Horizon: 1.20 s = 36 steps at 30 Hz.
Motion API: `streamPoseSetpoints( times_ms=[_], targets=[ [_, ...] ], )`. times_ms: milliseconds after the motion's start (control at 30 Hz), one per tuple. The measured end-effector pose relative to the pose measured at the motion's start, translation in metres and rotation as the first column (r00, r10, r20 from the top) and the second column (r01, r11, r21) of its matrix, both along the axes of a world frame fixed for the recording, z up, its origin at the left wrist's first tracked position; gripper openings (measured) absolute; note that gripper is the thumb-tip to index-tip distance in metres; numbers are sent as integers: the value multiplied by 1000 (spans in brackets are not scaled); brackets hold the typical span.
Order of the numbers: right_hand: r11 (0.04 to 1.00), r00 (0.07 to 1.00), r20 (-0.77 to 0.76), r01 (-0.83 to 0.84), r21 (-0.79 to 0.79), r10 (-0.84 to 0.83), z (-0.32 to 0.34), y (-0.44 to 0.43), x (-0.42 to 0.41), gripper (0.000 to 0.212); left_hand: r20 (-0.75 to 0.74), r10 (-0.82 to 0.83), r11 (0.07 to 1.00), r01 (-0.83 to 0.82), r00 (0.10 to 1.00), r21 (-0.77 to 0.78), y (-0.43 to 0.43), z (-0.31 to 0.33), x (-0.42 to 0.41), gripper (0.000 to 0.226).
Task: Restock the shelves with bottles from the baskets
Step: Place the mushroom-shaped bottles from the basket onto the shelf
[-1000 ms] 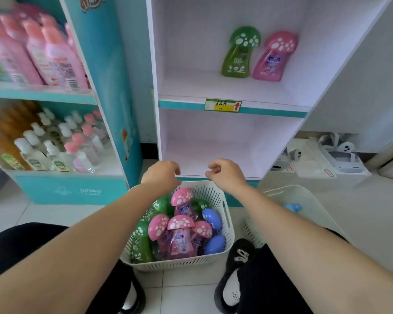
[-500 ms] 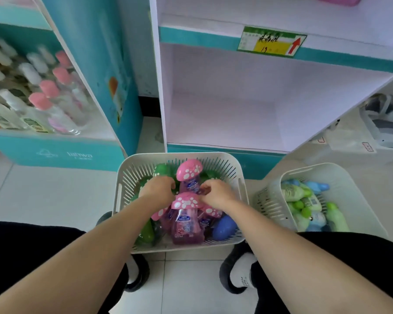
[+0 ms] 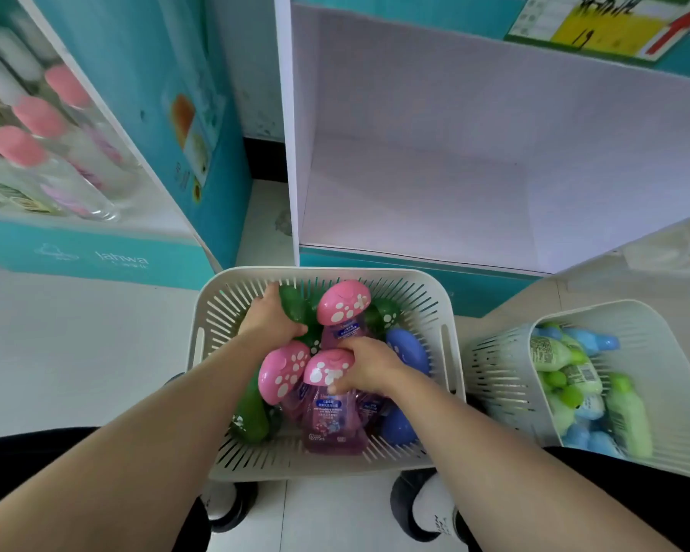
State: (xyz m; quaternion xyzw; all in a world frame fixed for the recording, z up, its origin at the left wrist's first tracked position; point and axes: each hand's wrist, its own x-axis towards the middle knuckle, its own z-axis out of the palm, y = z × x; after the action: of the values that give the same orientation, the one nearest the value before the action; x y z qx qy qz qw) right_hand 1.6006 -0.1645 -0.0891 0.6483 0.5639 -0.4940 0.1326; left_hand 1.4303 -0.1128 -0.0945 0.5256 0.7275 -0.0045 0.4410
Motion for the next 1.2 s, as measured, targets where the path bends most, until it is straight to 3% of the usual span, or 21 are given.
streamPoseSetpoints(
  times_ms=[133, 367, 533, 700, 867, 1100, 1200],
  targets=[
    [998, 999, -5, -46, -51, 46, 3, 6, -1, 93, 136, 134, 991, -130, 982, -39, 4, -5, -1, 101],
    [999, 998, -64, -1, -33, -1, 16, 4, 3, 85, 55, 46, 998, -48, 997, 42, -7, 9, 9, 83],
    [993, 991, -94, 101, 57, -96, 33, 1, 10, 82, 221, 116, 990, -131, 968, 53, -3, 38, -7, 81],
    [967, 989, -100, 133, 217, -114, 64, 3, 15, 82, 385, 90, 995, -101, 918, 9, -6, 76, -23, 86],
    [936, 984, -107, 167, 310, -140, 98, 3, 20, 74, 492, 178, 984, -154, 852, -89, -5, 111, -33, 70],
    [904, 973, -165, 211, 372, -160, 135, -6, 20, 71, 519, 223, 971, -139, 825, -196, -7, 163, -20, 57],
    [885, 971, -169, 227, 406, -172, 149, -10, 22, 66, 493, 237, 969, -169, 837, -180, -12, 183, -9, 64]
  ],
)
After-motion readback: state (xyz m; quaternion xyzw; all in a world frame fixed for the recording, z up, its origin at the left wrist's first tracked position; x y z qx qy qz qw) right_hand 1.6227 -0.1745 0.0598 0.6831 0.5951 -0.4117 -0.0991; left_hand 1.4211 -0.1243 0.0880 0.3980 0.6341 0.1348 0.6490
